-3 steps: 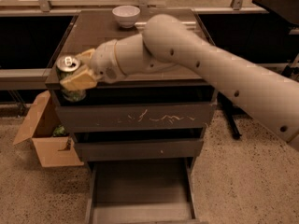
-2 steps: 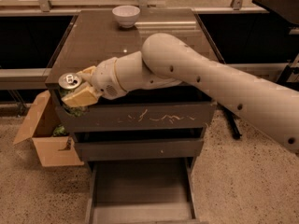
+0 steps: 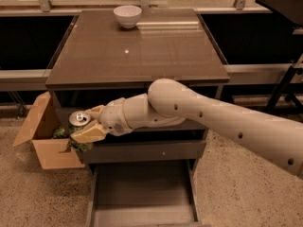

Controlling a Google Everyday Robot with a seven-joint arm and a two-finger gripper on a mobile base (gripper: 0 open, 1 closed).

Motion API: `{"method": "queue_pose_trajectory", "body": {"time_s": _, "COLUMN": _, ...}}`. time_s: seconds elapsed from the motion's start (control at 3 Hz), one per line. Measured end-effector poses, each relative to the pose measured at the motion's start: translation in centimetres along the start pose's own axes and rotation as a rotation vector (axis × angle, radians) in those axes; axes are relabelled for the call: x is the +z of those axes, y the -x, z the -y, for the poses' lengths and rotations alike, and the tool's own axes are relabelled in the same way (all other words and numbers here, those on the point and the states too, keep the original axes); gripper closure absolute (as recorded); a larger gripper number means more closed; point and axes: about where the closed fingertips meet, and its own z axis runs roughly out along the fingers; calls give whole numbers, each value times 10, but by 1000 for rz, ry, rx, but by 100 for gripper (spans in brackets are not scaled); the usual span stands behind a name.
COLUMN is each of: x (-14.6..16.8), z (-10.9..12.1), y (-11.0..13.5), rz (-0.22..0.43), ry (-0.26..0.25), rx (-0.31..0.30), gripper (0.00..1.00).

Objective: Place green can into bottom drawer

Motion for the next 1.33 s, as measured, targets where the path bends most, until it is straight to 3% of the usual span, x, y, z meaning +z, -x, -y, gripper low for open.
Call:
{"method": "queue_pose_trajectory", "body": {"time_s": 0.33, "x": 0, "z": 0, "y": 0, "rz": 0, "ry": 0, "rx": 0, "gripper": 100}}
{"method": "queue_pose_trajectory", "body": {"time_s": 0.67, "x": 3, "z": -1, "y": -17, "rz": -32, "ry": 7, "rx": 9, "gripper": 100}}
{"method": "queue_pose_trajectory", "body": {"time_s": 1.0, "x": -8, "z": -10, "y": -82, "rz": -122, "ry": -30, "rx": 57, "gripper": 100}}
{"method": "queue_pose_trajectory", "body": {"time_s": 1.33, "x": -14, "z": -19, "y": -135, "rz": -159, "ry": -46, "rx": 97, "gripper": 100}}
